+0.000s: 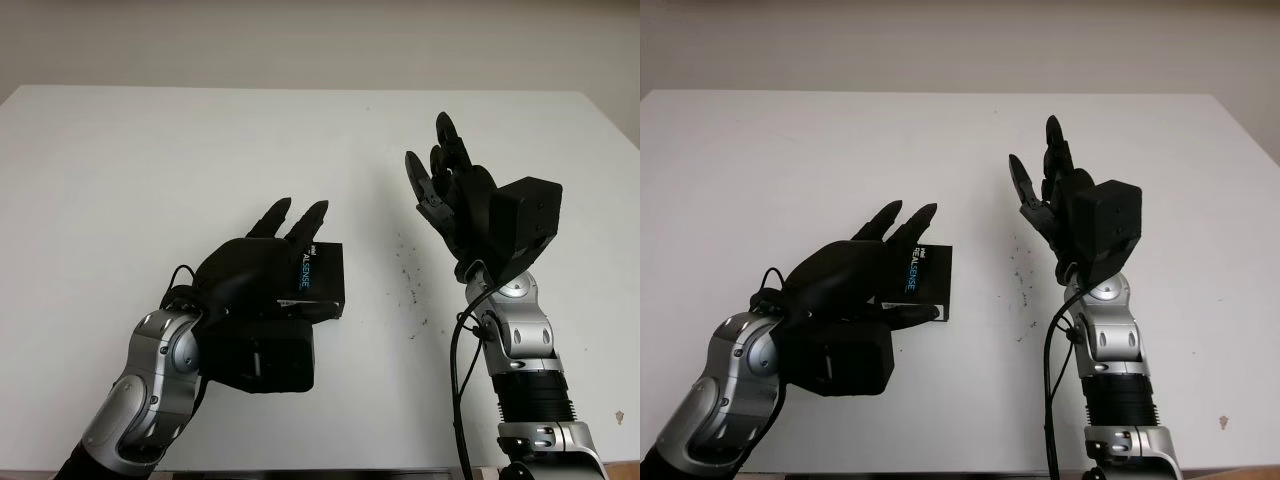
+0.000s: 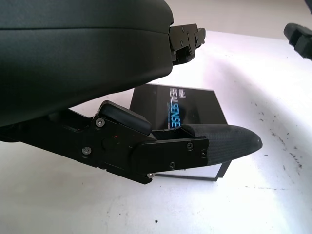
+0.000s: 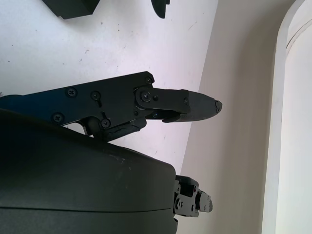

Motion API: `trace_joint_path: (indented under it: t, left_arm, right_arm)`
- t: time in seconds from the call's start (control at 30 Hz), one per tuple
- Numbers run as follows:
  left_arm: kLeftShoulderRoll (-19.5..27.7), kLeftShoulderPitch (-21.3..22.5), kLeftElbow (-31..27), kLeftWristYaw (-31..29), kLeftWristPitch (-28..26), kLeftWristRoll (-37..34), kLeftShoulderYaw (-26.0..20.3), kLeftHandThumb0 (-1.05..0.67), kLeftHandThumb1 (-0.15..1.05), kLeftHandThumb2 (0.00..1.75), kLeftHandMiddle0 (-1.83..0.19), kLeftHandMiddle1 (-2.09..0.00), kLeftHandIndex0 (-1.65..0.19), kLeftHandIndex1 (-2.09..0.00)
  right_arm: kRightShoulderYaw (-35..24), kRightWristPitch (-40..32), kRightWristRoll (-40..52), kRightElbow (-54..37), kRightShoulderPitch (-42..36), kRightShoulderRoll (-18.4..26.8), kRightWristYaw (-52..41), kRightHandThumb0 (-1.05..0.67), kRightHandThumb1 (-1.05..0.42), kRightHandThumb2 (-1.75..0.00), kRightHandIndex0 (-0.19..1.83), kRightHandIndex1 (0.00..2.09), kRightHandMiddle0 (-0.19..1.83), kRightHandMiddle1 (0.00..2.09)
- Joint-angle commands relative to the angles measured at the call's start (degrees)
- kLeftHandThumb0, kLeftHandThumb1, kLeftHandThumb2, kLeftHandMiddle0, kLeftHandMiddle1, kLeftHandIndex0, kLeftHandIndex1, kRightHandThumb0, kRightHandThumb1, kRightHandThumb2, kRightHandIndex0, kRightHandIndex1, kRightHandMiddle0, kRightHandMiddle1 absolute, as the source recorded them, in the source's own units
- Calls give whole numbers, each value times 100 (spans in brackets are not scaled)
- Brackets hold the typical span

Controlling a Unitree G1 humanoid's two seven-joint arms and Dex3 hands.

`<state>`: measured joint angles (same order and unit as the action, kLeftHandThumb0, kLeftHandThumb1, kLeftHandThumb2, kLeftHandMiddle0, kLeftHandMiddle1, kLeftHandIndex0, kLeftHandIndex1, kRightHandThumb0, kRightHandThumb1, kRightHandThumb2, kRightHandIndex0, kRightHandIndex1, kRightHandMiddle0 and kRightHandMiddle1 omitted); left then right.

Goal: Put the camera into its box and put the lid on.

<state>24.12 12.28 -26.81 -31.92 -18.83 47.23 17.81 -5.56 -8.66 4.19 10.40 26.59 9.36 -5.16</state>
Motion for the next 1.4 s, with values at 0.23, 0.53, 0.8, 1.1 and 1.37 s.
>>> trace_joint_path:
  t: [0.23, 0.53, 0.8, 1.1, 1.37]
  left_arm:
    - [-9, -224, -184, -36, -90, 30, -47, -88, 105, 60, 19, 0, 19, 0]
    - [-107, -281, 475, 769, 131, -234, -307, -88, 105, 69, 19, 0, 19, 0]
    - [-992, -174, 928, 1846, 706, -2689, -1815, -81, 105, 58, 19, 0, 19, 0]
    - [-1546, 412, 2100, 2647, 1200, -4633, -2930, -78, 105, 64, 19, 0, 19, 0]
    - [-1569, 606, 2929, 2440, 1266, -5912, -3395, -79, 105, 60, 19, 0, 19, 0]
  right_arm:
    - [-6, 1, -29, -88, -3, 22, 22, -55, -105, -39, -14, 6, -8, 6]
    - [-7, 35, -63, -75, -19, 11, 23, -55, -105, -40, -14, 6, -8, 6]
    - [0, -39, 11, -117, -20, -15, -47, -57, -105, -40, -15, 5, -9, 5]
    - [81, -217, 16, -283, -94, -85, -35, -56, -105, -40, -16, 5, -11, 5]
    - [118, -245, 53, -247, -175, -225, -19, -58, -105, -42, -17, 5, -11, 5]
